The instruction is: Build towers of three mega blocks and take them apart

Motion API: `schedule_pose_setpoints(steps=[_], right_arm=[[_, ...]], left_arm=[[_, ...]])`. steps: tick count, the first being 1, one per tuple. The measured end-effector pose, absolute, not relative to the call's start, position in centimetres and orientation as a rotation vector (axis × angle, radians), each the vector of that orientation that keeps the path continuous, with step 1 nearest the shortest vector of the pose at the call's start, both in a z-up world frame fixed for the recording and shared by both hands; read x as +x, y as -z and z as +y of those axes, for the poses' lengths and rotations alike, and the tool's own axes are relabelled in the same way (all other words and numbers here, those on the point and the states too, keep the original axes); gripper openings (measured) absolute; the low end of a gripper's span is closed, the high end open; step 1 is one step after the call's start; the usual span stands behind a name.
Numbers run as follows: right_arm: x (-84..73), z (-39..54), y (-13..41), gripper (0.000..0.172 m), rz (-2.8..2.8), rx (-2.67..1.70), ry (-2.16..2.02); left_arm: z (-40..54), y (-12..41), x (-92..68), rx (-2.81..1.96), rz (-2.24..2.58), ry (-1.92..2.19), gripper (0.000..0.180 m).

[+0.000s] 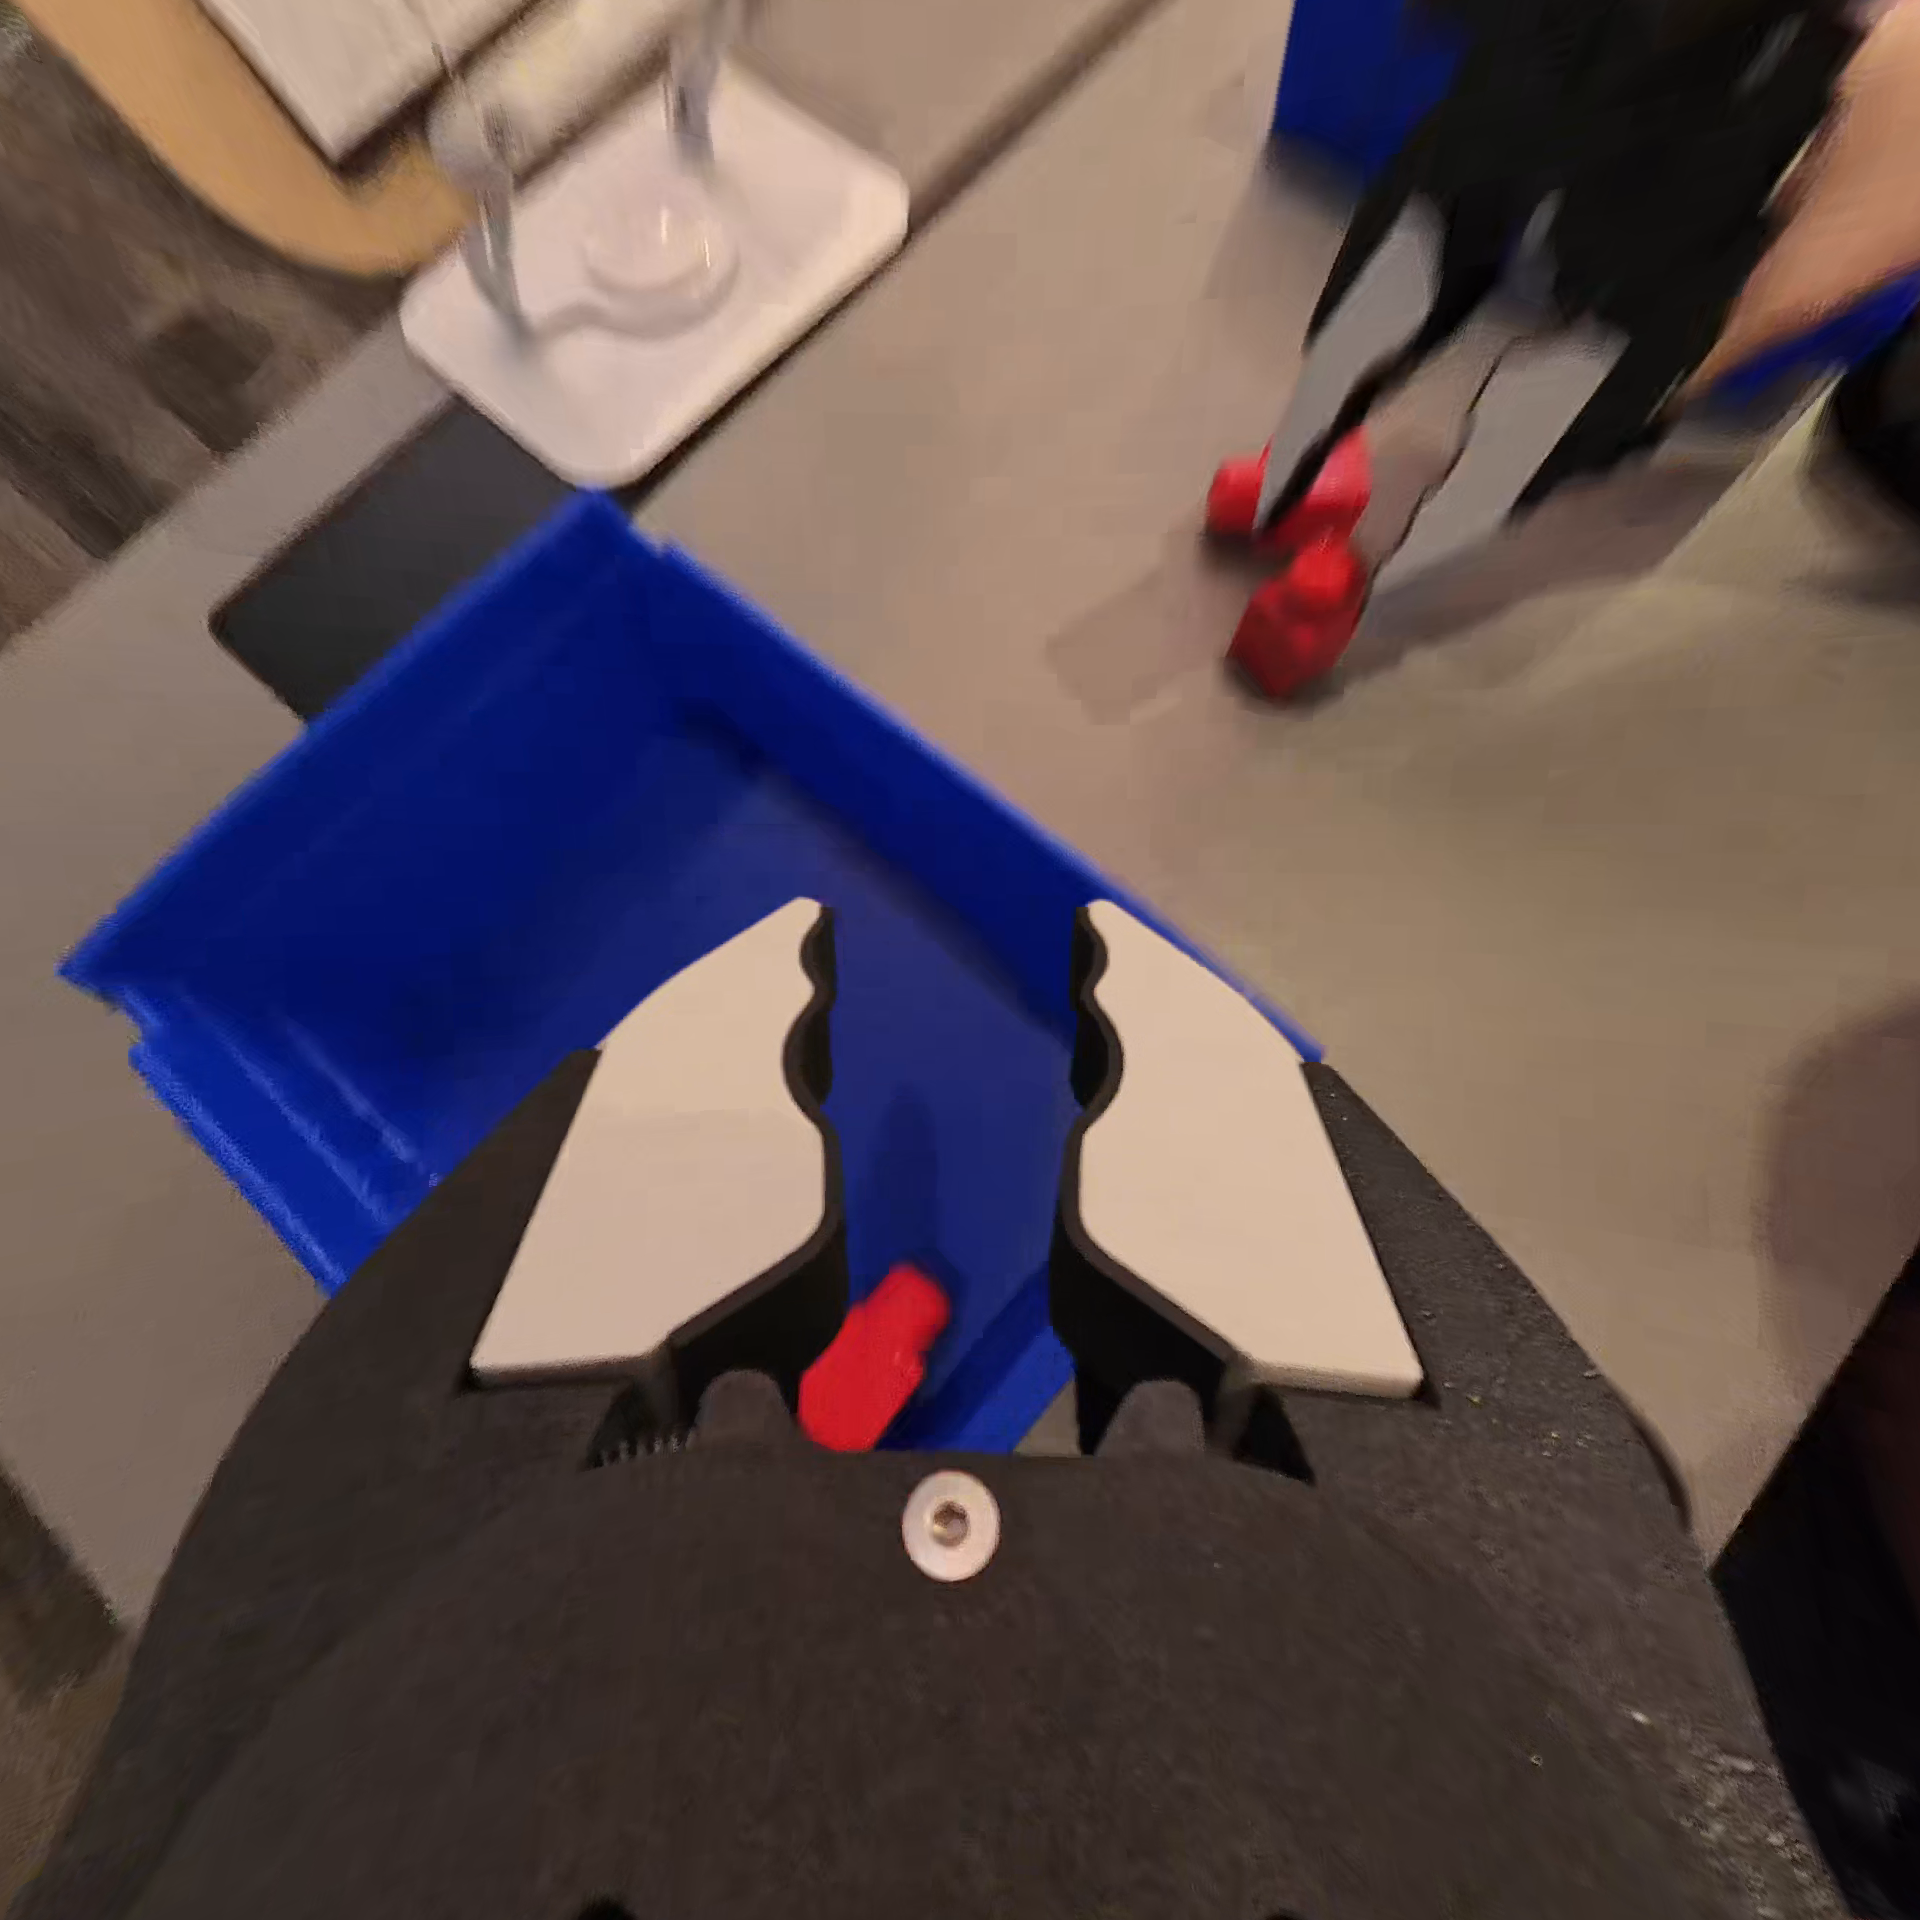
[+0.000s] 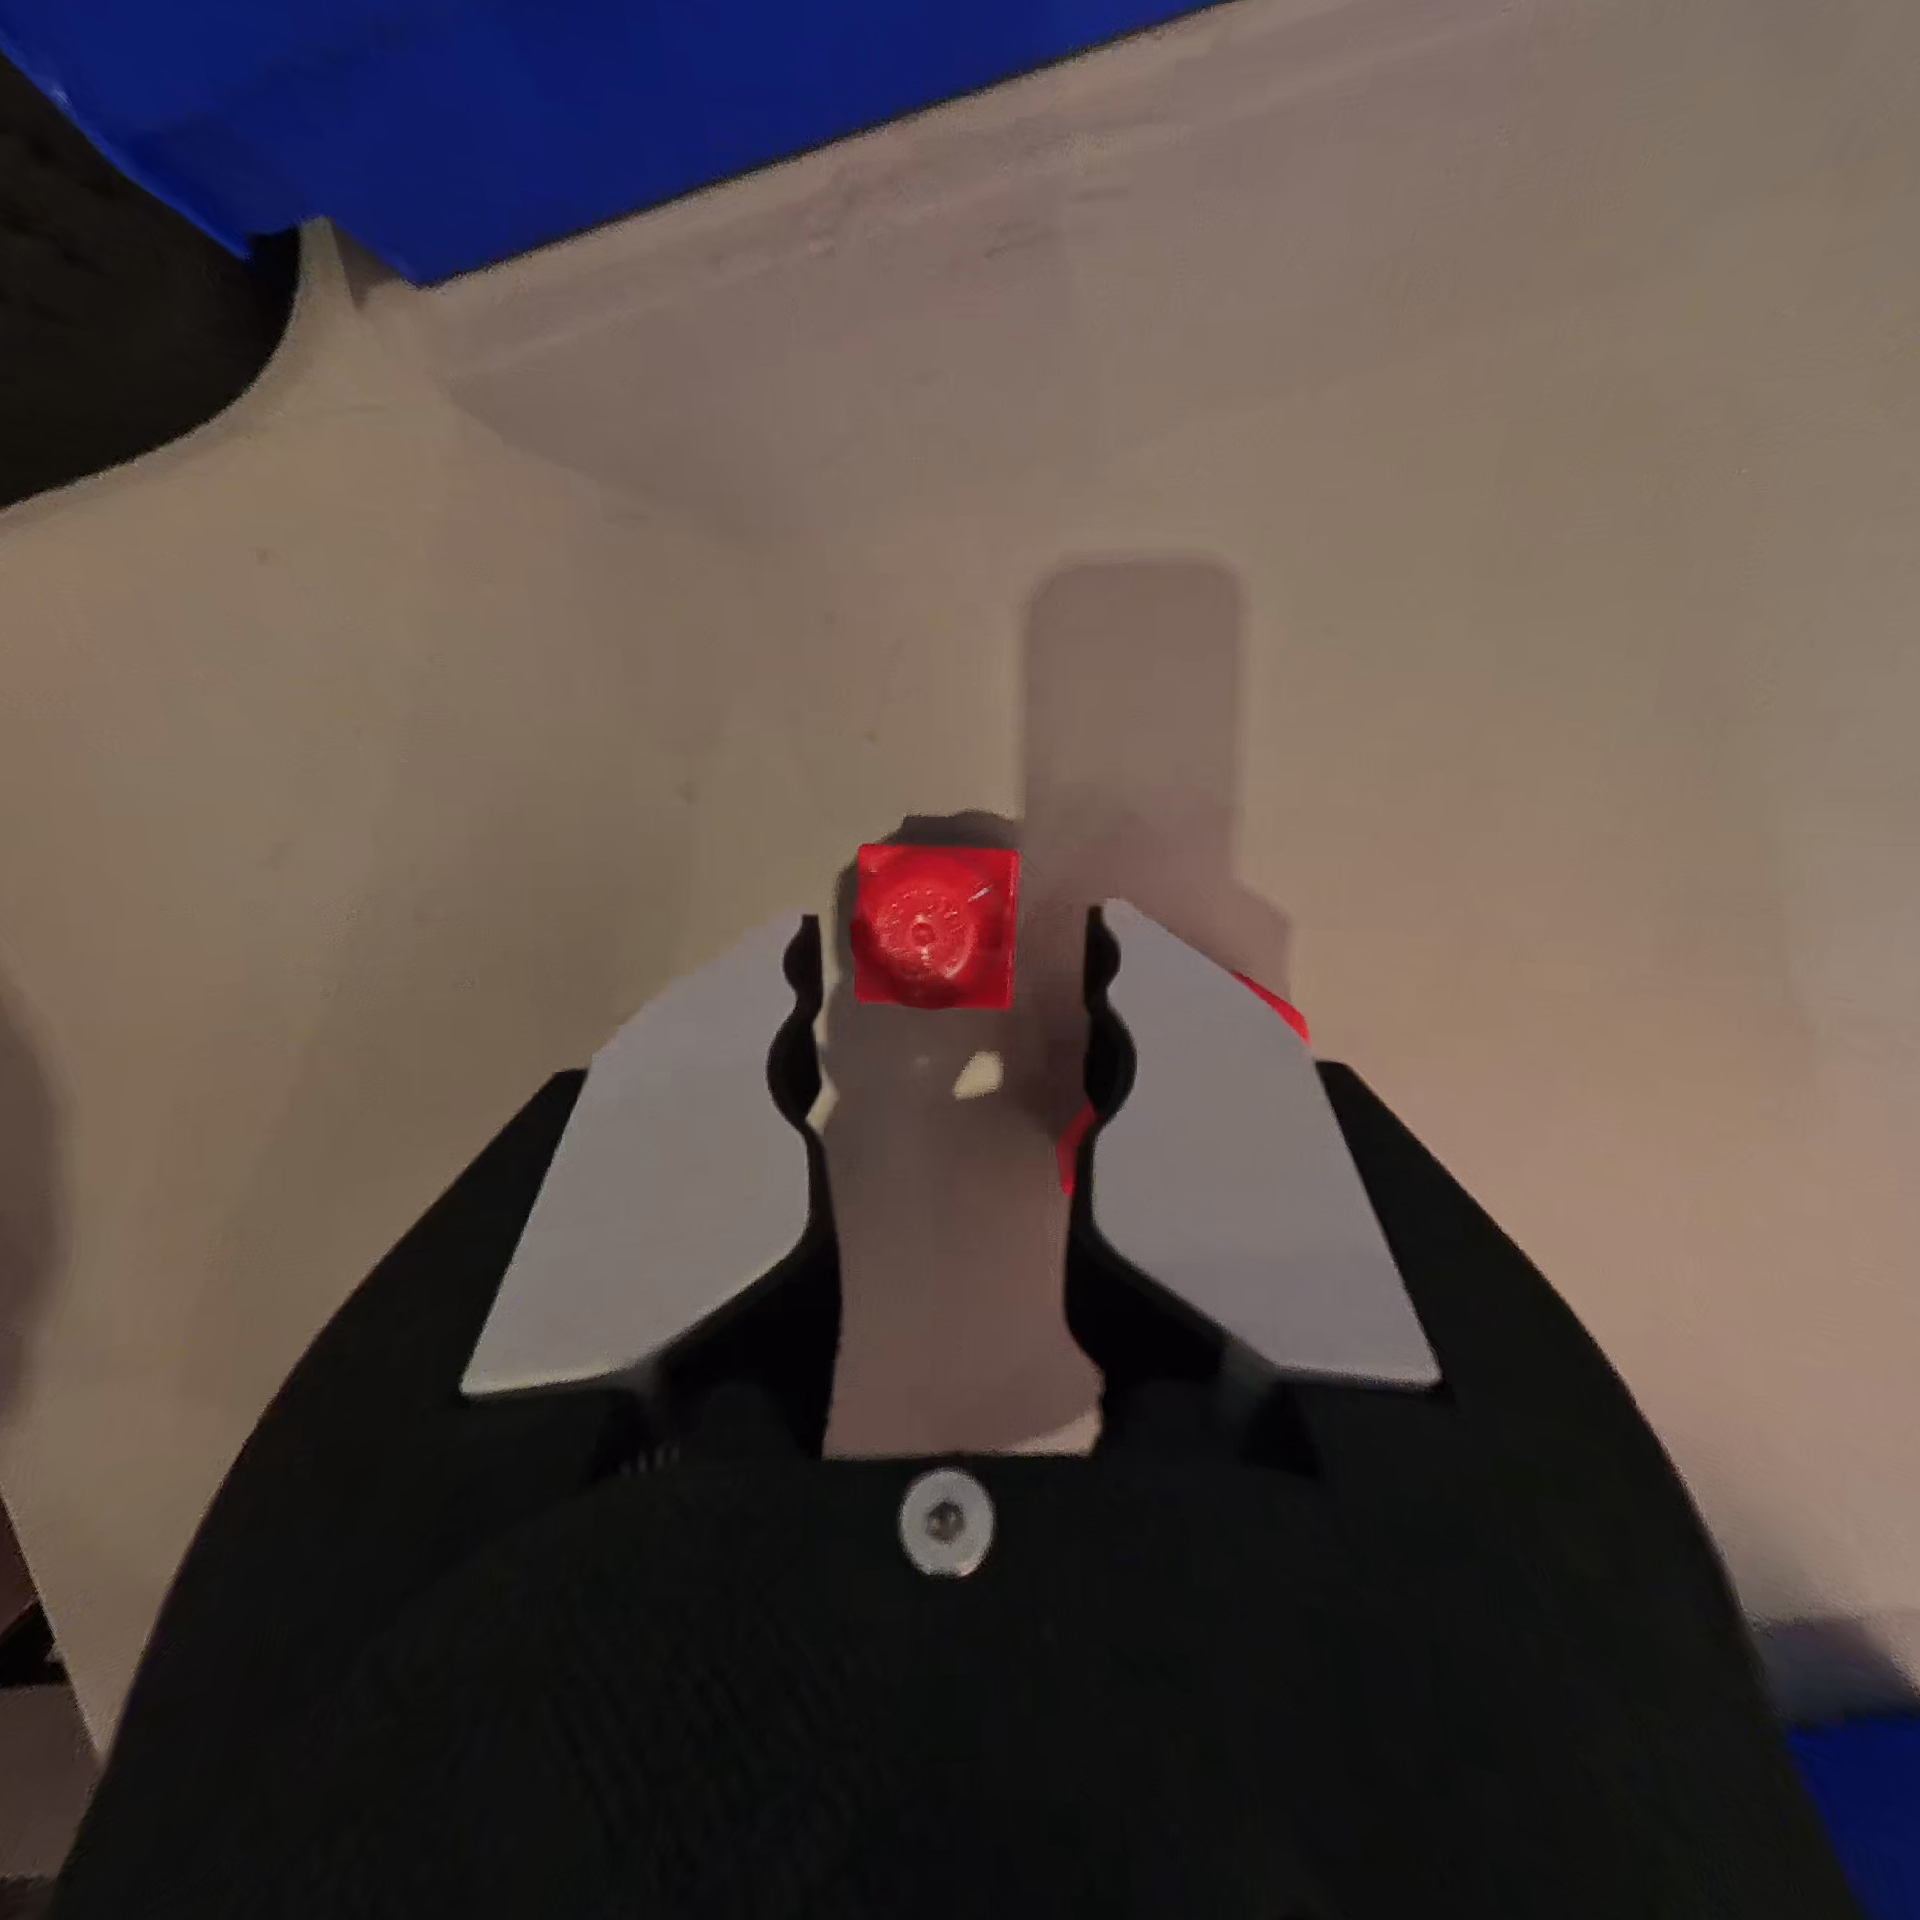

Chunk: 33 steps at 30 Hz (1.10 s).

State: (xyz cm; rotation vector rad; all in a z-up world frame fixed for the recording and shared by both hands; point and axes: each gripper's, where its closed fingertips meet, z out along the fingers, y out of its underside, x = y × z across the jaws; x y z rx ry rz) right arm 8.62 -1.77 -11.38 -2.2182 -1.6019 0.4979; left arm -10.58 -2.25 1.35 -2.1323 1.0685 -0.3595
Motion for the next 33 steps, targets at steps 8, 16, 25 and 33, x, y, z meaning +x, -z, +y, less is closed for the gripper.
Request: schedule_pose_setpoints(steps=[8, 16, 25, 33], right_arm=[[8.1, -1.6, 7.7, 0.05, -1.478, -2.133, -0.719], [7.8, -1.9, 7.5, 0.05, -1.497, -2.113, -0.699], [8.2, -2.2, 5.4, 0.05, -1.457, -2.077, -0.751], [7.9, -2.4, 5.4, 0.049, -1.479, -2.072, -0.761]], left_arm=[[-5.1, 6.6, -20.8, -2.386, 1.647, -0.26, 0.053], [-6.1, 9.8, -22.4, -2.505, 1.886, -0.24, 0.055], [-6.1, 12.8, -22.8, -2.498, 2.021, -0.145, 0.05], [-5.6, 15.1, -23.3, -2.462, 2.063, -0.228, 0.037]])
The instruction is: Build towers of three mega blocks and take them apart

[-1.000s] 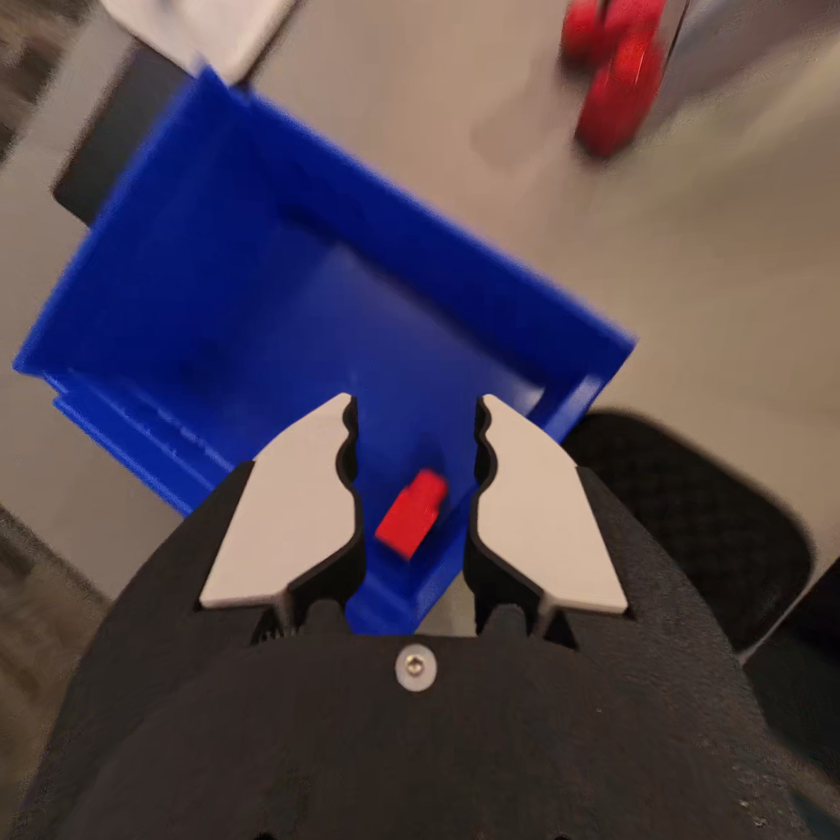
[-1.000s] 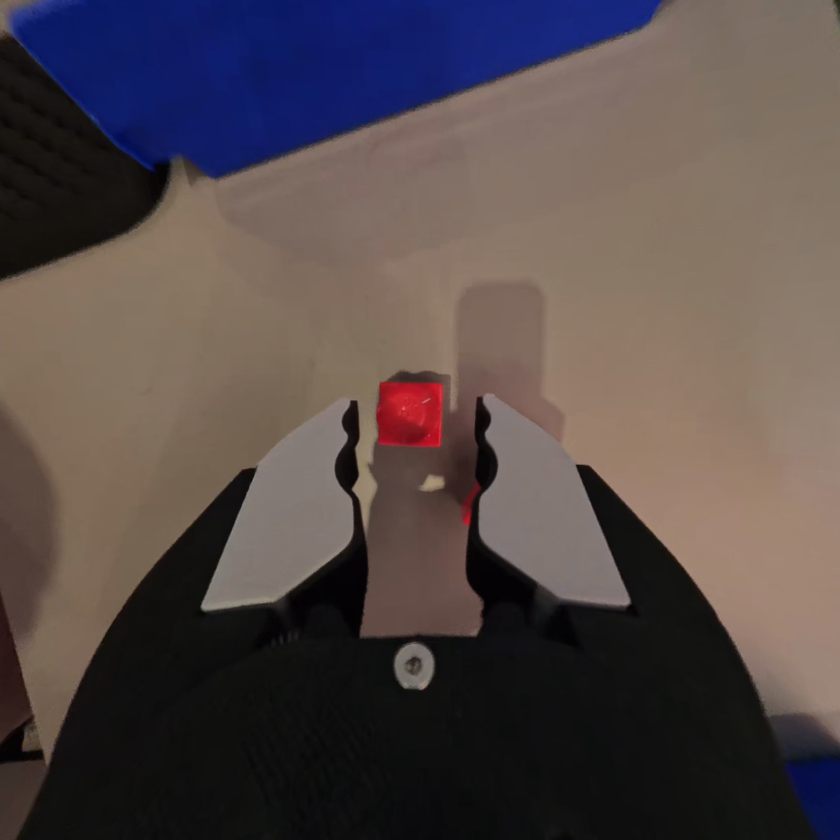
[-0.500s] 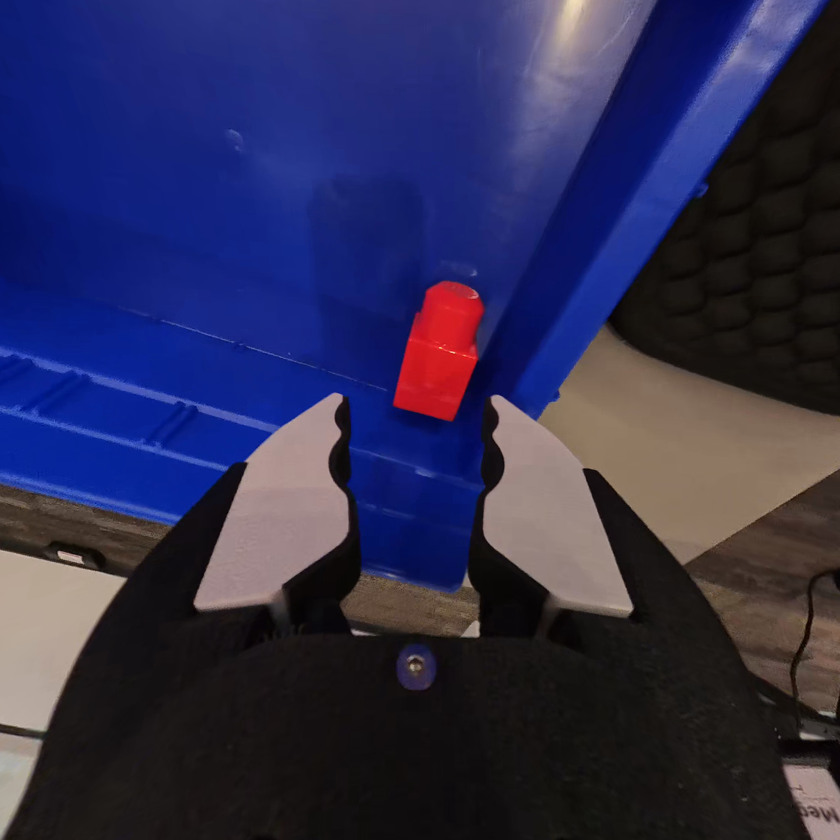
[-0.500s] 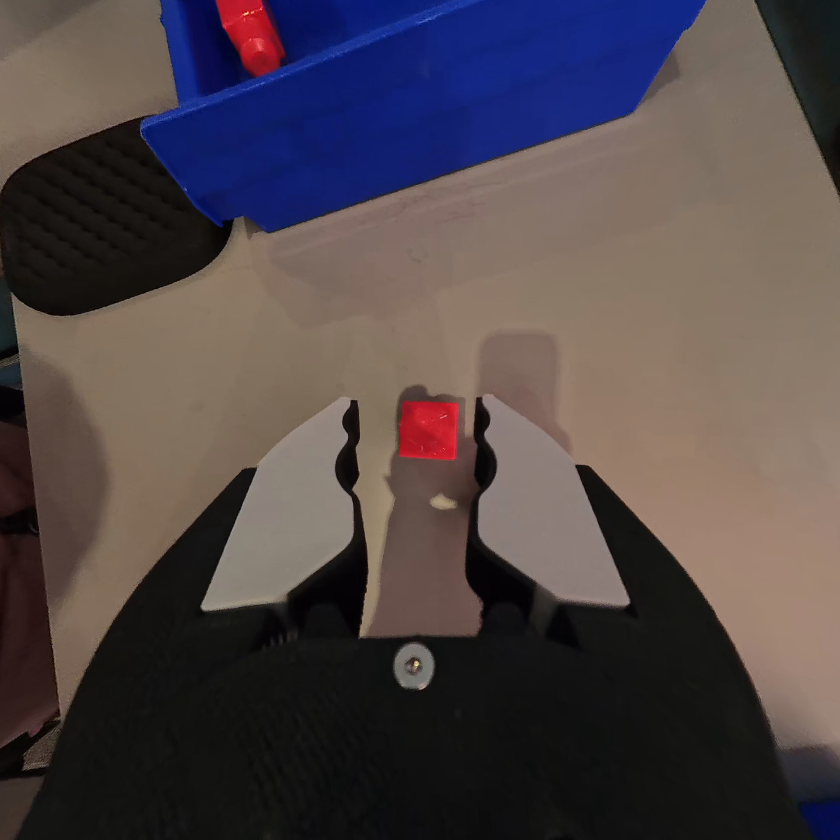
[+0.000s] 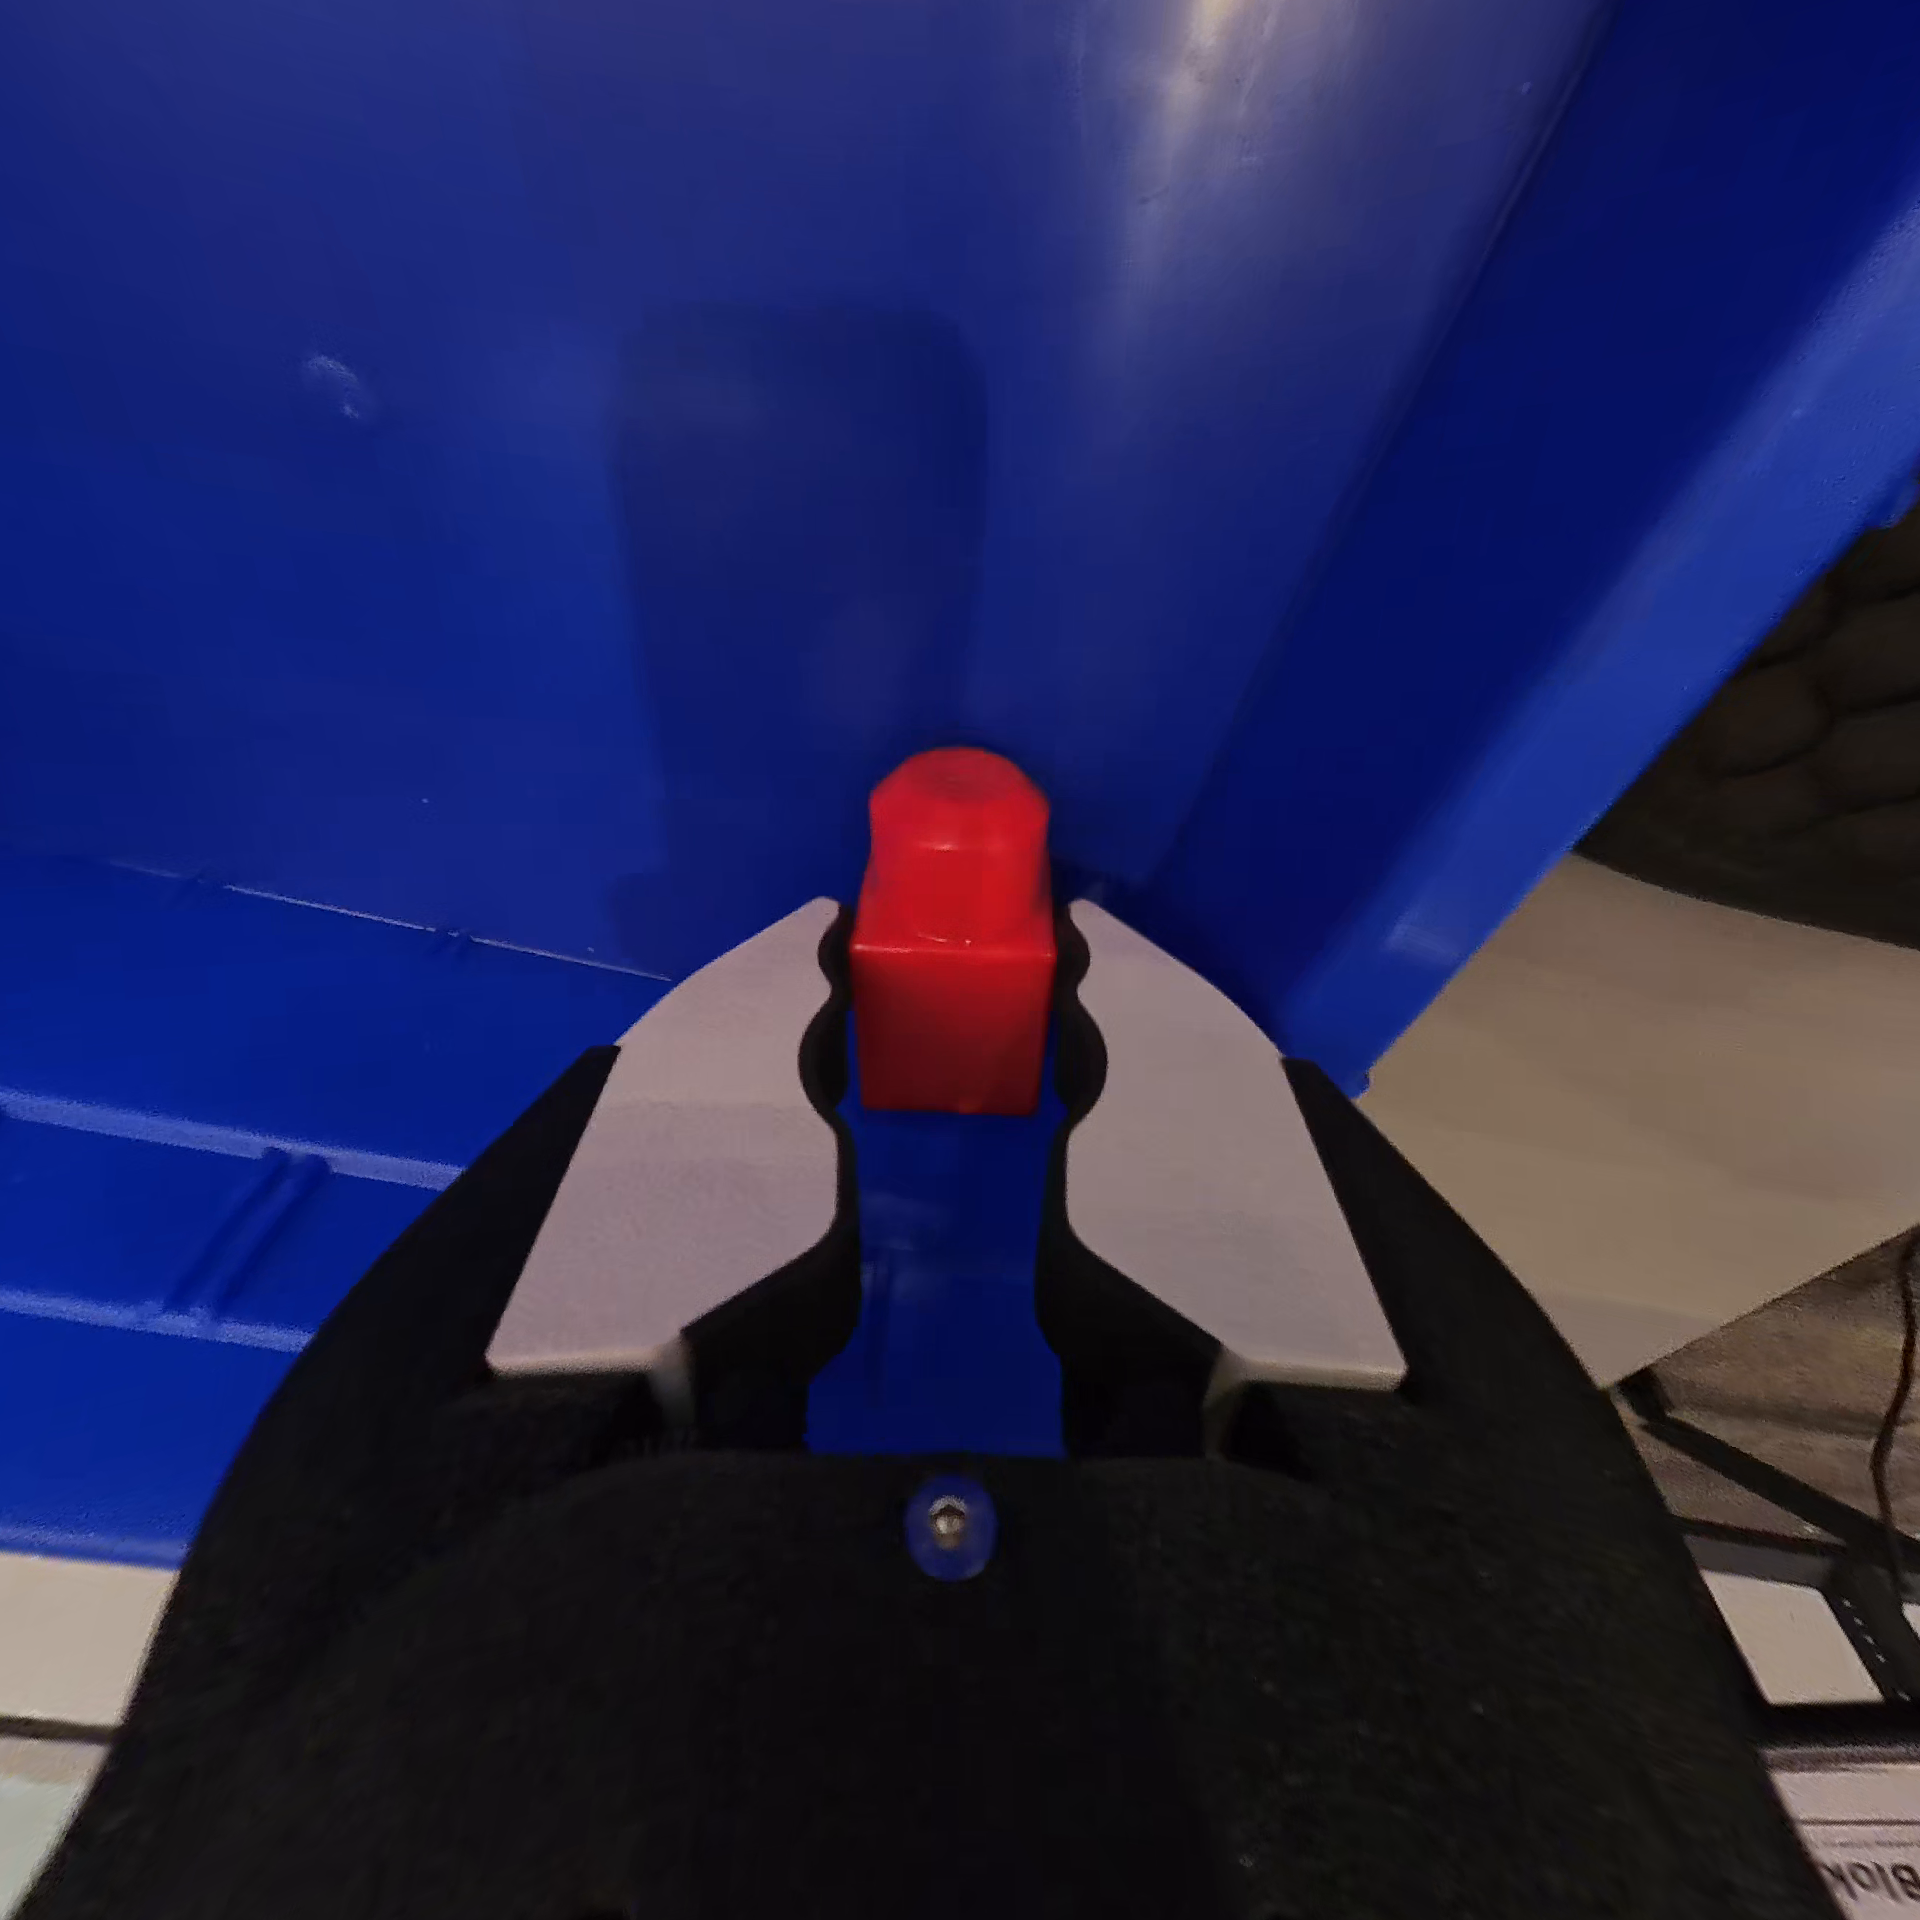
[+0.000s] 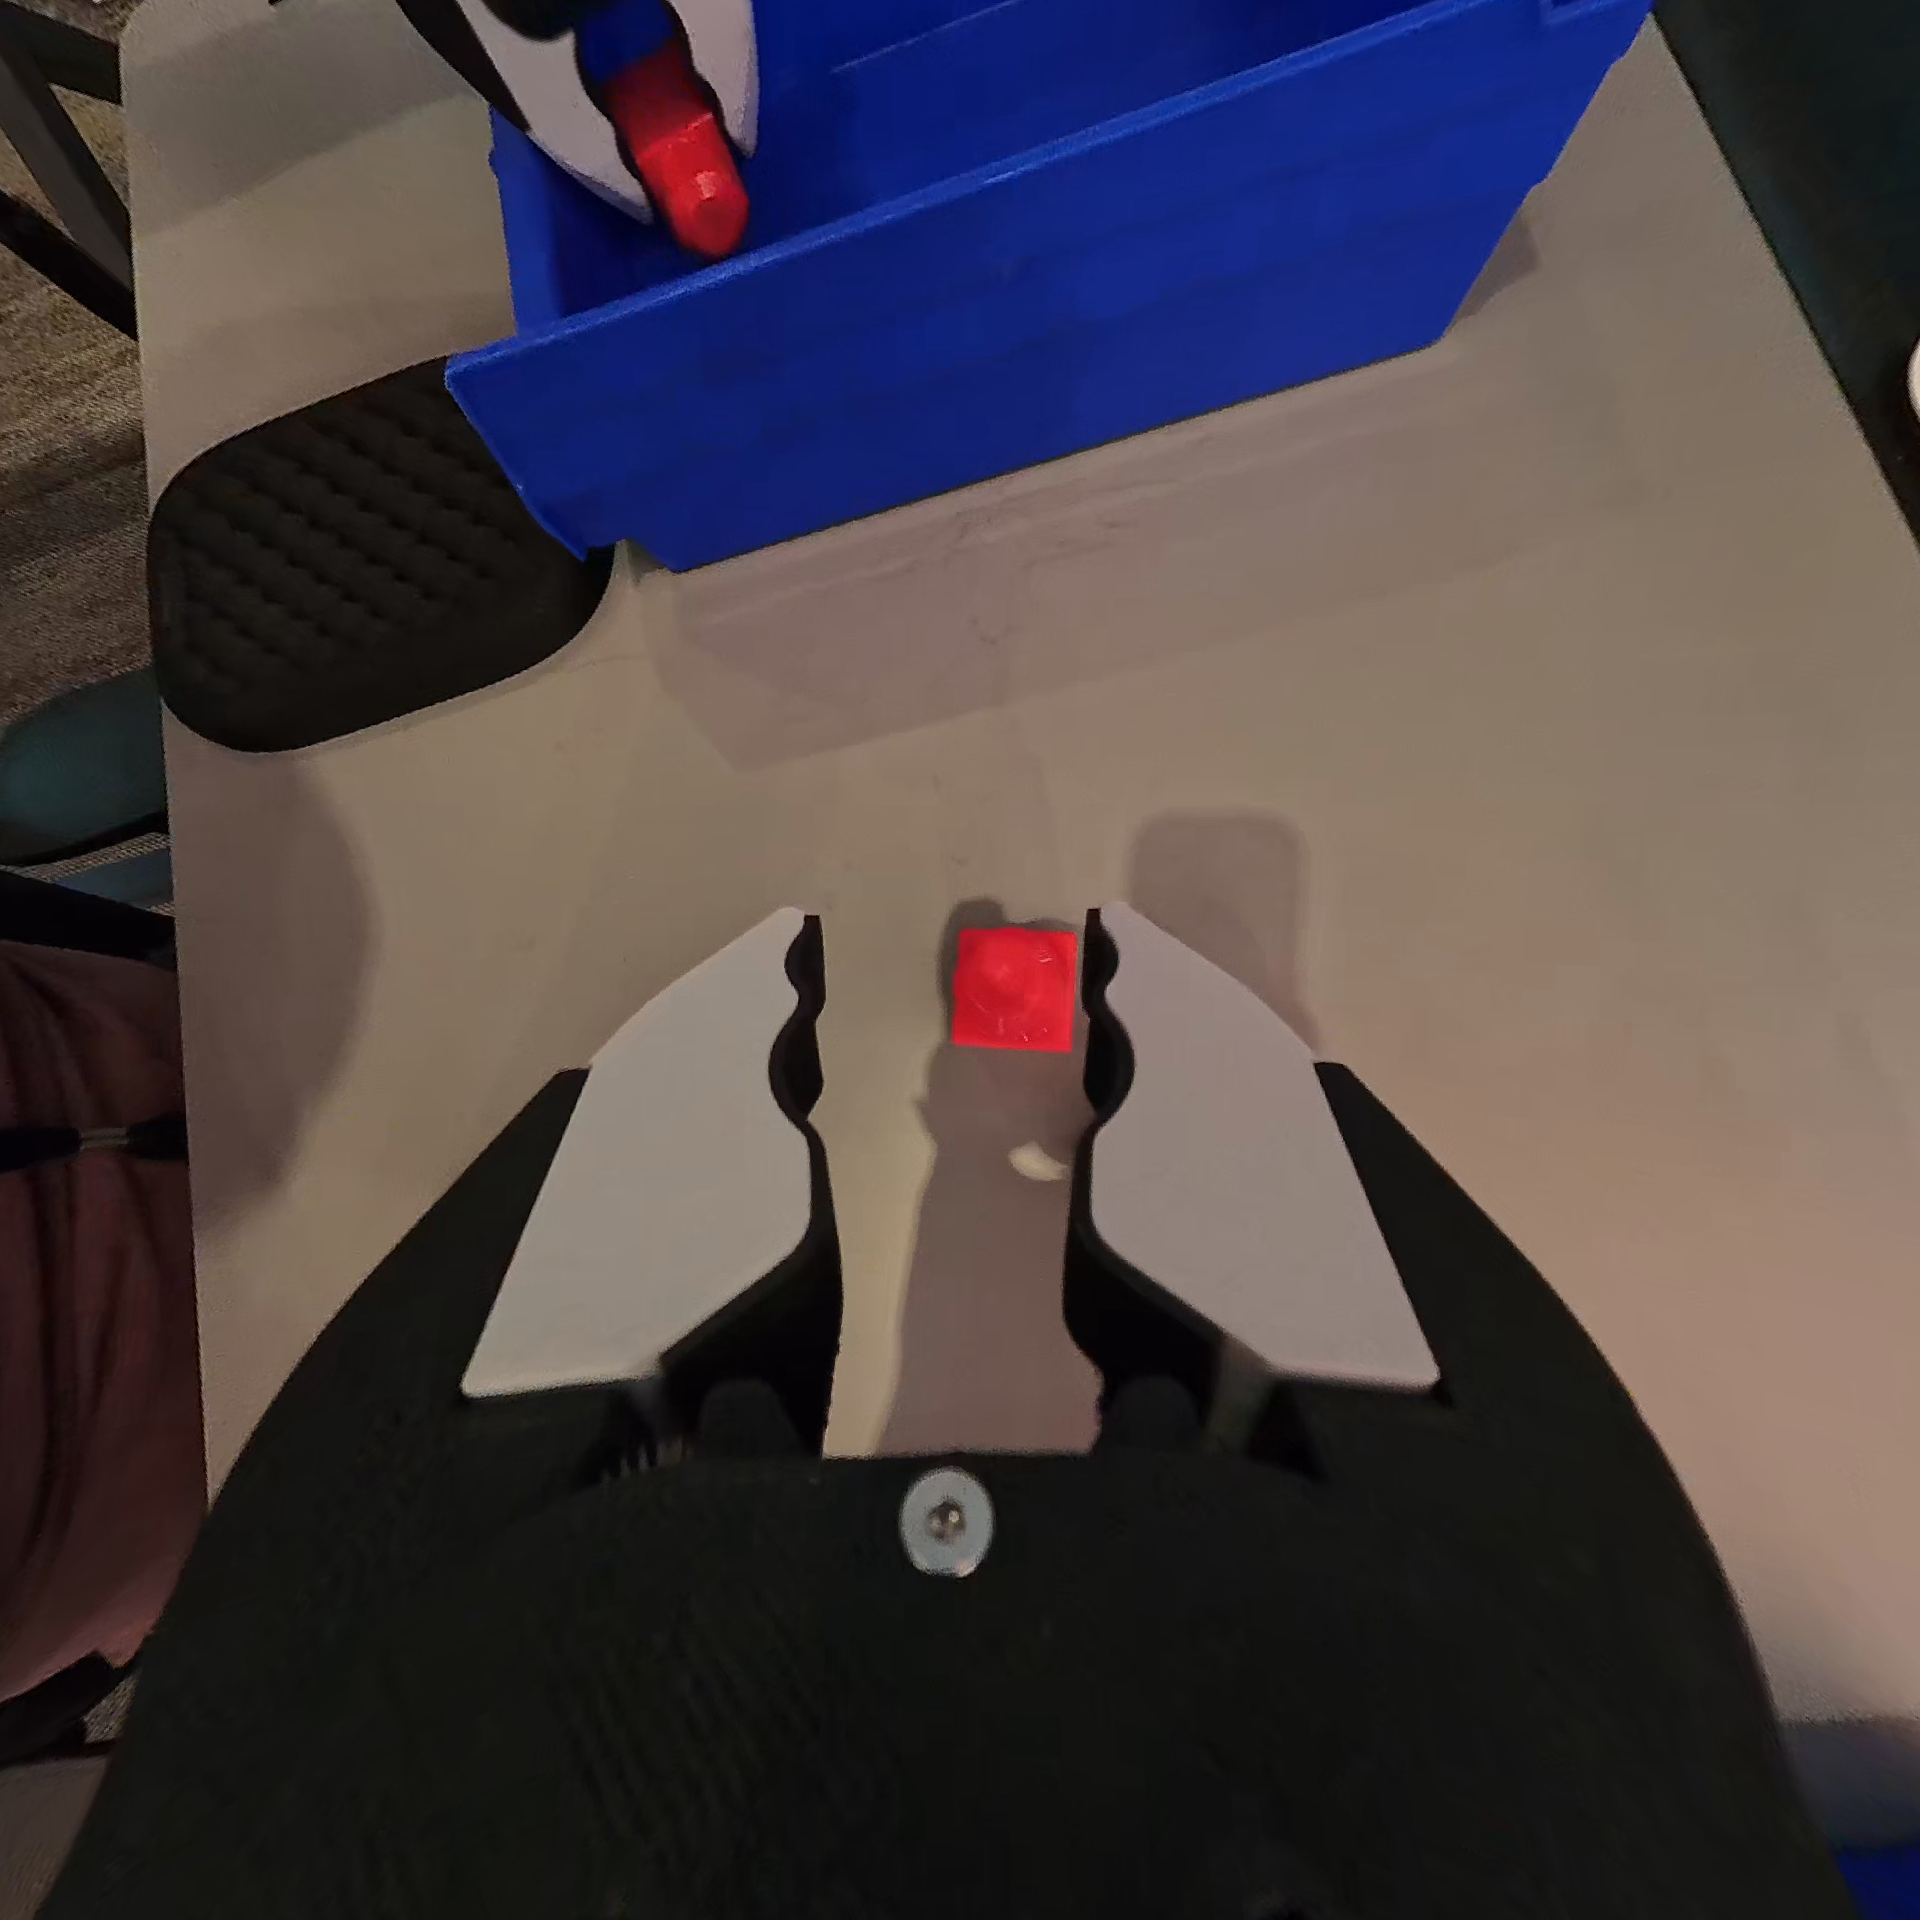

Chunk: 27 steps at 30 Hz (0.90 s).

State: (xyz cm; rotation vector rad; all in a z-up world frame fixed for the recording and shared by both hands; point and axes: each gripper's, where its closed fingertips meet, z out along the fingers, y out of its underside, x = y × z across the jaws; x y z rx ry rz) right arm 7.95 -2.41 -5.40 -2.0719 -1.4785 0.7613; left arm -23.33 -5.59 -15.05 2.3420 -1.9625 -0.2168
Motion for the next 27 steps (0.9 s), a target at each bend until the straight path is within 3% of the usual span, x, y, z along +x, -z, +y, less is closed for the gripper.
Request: schedule_pose_setpoints(steps=[5, 9, 14, 17, 25, 27], right_arm=[[8.1, -2.1, 5.1, 0.049, -1.466, -2.058, -0.762], [8.5, -1.2, 3.9, 0.049, -1.4, -2.032, -0.763], [9.0, -0.9, 2.1, 0.048, -1.346, -1.978, -0.772], [9.4, -1.0, 1.5, 0.048, -1.342, -1.964, -0.759], [9.9, -1.0, 0.8, 0.046, -1.319, -1.938, -0.74], [10.1, -1.0, 2.1, 0.046, -1.357, -1.976, -0.733]], left_arm=[[-4.6, 14.0, -22.5, 2.475, -1.907, 0.187, 0.037], [-2.6, 9.1, -18.9, 2.809, -1.979, -0.049, 0.037], [-2.9, -1.1, -11.3, 3.191, -2.124, -0.974, 0.036], [-4.6, -5.8, -8.2, 3.179, -2.175, -1.573, 0.036], [-6.3, -7.5, -2.2, 2.757, -1.935, -2.411, 0.036], [-6.2, -7.3, -1.1, 2.7, -1.91, -2.441, 0.036]])
